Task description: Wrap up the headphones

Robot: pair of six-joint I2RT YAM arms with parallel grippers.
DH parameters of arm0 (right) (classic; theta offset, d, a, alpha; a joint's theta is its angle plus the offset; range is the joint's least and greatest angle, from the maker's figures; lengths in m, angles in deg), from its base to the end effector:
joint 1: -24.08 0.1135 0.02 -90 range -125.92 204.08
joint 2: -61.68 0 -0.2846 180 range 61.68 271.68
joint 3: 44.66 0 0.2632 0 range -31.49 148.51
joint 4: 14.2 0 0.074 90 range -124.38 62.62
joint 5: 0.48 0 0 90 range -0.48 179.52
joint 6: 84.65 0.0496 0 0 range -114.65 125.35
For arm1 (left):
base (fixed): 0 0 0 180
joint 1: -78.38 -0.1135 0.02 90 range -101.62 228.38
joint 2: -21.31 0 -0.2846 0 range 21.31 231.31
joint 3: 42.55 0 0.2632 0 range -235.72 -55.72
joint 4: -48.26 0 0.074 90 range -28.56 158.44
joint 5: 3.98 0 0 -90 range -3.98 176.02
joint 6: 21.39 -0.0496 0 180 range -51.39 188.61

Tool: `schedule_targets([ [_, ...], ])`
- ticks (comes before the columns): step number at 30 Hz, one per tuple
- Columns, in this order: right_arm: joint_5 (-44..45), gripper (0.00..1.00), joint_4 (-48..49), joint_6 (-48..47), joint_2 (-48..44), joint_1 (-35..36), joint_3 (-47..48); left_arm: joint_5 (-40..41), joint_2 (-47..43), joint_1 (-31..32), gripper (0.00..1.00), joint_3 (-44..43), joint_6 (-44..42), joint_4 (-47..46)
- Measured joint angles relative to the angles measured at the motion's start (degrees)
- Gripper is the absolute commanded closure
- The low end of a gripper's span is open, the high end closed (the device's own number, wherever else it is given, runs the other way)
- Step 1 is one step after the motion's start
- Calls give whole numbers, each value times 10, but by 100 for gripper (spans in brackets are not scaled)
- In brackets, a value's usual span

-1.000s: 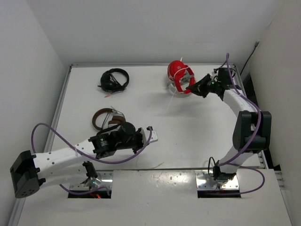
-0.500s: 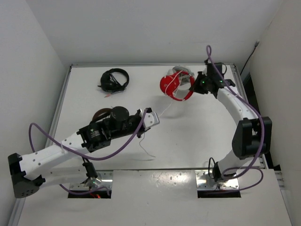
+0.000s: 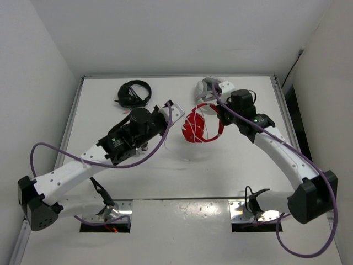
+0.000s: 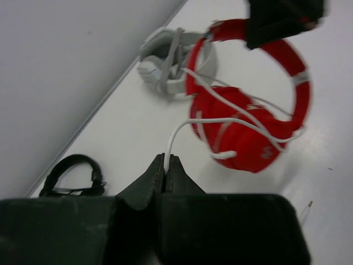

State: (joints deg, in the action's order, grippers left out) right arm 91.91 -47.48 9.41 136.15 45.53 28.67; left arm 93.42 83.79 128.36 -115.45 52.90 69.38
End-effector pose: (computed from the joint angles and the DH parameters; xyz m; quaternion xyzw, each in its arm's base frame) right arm 0.2882 0.1110 0.3126 -0.1241 0.8758 0.0849 0.4587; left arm 0.1775 -0.2014 0.3906 0.3821 0.6679 -0.1401 0.6231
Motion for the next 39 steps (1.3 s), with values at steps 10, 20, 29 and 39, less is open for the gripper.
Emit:
schedule_targets([
  [10, -49, 100, -32, -79, -67, 37, -20, 29, 82, -105, 100, 0, -28, -71],
  [20, -39, 100, -56, -88, -42, 39, -24, -17, 104, -130, 100, -5, -40, -104],
  [29, -96, 100, -67, -90, -33, 49, -25, -43, 112, -140, 100, -7, -42, -131],
  [39, -251, 100, -103, -62, -23, 10, -3, -252, 263, -220, 100, -80, 113, -88],
])
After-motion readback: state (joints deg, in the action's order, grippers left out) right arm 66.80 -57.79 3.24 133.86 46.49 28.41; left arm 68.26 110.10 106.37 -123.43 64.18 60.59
